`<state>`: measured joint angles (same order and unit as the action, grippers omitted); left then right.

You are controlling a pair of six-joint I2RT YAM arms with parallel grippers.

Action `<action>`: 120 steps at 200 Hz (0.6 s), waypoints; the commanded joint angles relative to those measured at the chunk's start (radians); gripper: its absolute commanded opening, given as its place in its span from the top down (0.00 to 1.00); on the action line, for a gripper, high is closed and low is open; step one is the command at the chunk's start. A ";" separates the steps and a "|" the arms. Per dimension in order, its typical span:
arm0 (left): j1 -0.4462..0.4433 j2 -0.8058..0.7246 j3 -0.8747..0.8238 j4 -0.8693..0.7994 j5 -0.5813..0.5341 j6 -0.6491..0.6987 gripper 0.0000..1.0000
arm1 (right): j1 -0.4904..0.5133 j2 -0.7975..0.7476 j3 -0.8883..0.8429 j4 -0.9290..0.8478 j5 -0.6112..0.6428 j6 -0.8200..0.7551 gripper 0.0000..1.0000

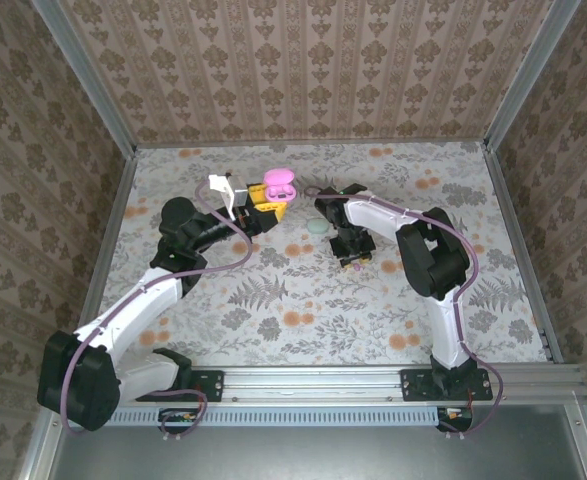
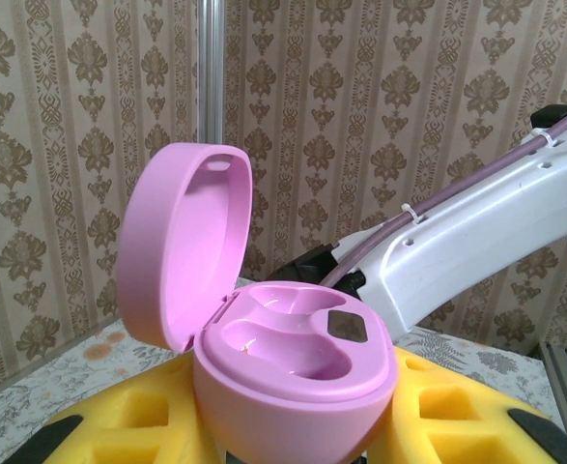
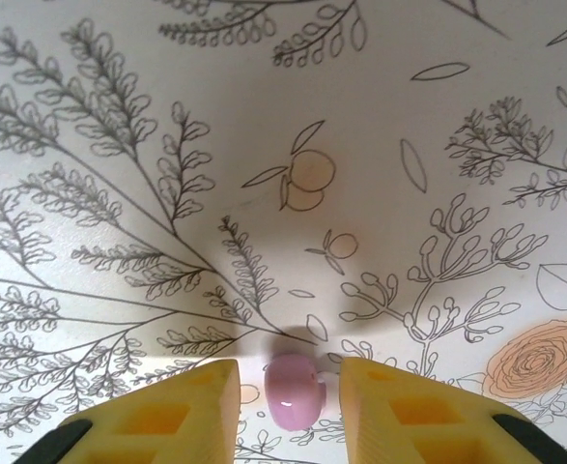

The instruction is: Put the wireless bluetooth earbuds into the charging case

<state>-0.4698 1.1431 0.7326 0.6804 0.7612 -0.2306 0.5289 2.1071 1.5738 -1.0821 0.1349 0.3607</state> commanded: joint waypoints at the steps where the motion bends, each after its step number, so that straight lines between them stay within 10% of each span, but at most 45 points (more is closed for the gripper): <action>1: 0.003 -0.025 -0.002 0.018 0.000 0.019 0.74 | 0.006 0.004 0.010 -0.057 0.034 -0.024 0.67; 120: 0.002 -0.029 -0.005 0.015 -0.006 0.020 0.74 | 0.010 0.029 -0.011 -0.058 0.042 -0.033 0.70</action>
<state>-0.4698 1.1431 0.7326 0.6800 0.7586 -0.2306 0.5331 2.1117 1.5730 -1.1069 0.1551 0.3420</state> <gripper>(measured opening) 0.344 0.302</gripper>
